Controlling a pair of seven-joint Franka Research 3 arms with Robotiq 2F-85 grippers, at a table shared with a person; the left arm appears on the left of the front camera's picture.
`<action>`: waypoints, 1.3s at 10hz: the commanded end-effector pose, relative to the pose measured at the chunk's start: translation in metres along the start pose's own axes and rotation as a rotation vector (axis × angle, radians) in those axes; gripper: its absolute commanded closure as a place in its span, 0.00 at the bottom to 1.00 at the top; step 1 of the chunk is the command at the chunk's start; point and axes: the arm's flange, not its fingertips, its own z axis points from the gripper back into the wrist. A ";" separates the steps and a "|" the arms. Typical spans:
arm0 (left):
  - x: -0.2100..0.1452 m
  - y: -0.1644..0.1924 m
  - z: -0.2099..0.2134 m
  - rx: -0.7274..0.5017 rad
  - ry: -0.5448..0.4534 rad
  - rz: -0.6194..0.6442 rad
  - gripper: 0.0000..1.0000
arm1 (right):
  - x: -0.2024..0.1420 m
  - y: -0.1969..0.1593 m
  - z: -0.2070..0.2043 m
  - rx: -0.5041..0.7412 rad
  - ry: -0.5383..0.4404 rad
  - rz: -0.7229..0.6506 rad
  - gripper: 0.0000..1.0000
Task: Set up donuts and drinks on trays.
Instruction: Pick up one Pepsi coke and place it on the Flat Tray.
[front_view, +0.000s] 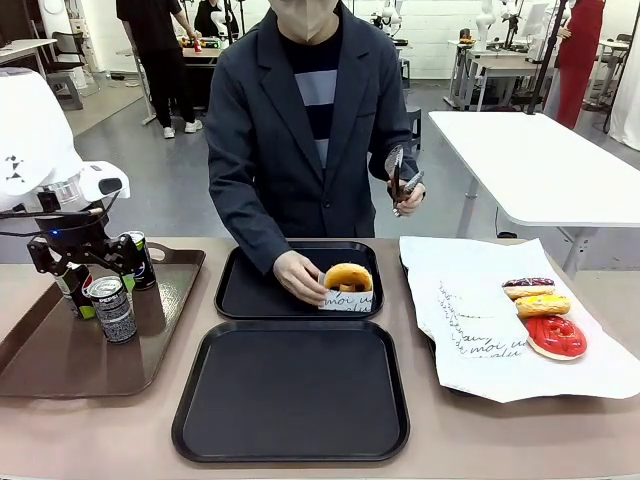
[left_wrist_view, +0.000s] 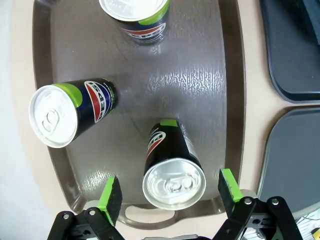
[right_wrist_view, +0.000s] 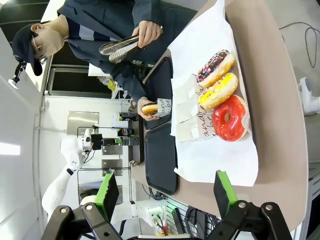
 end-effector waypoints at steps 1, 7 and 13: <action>0.008 -0.004 -0.008 0.042 -0.017 0.039 0.00 | -0.001 -0.001 0.002 0.003 0.011 -0.004 0.00; 0.017 -0.011 -0.025 0.050 0.035 0.055 0.00 | -0.001 -0.001 0.002 0.003 0.011 -0.004 0.00; 0.016 -0.007 -0.033 0.016 0.072 0.089 0.00 | -0.001 -0.001 0.002 0.003 0.011 -0.004 0.00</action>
